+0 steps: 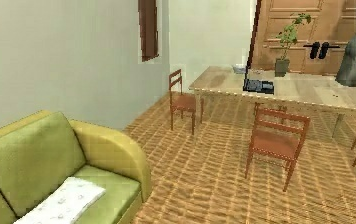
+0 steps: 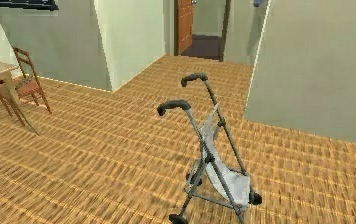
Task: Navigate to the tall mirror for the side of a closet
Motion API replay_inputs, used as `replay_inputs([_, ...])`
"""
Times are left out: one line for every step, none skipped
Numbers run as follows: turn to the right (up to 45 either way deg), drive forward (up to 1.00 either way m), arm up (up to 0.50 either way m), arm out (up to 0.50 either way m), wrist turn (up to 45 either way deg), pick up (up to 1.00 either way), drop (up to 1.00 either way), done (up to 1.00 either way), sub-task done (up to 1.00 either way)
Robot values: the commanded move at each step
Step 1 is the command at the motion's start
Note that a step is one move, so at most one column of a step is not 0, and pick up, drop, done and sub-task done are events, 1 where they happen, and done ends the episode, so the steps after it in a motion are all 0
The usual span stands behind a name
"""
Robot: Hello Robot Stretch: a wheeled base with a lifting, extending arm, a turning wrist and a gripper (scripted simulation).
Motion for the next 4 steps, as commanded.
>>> replay_inputs([12.0, 0.0, 0.0, 0.0, 0.0, 0.0, 0.0, 0.0, 0.0])
replay_inputs([0.0, 1.0, 0.0, 0.0, 0.0, 0.0, 0.0, 0.0, 0.0])
replay_inputs([9.0, 0.0, 0.0, 0.0, 0.0, 0.0, 0.0, 0.0, 0.0])
replay_inputs([0.0, 0.2, 0.0, 0.0, 0.0, 0.0, 0.0, 0.0, 0.0])
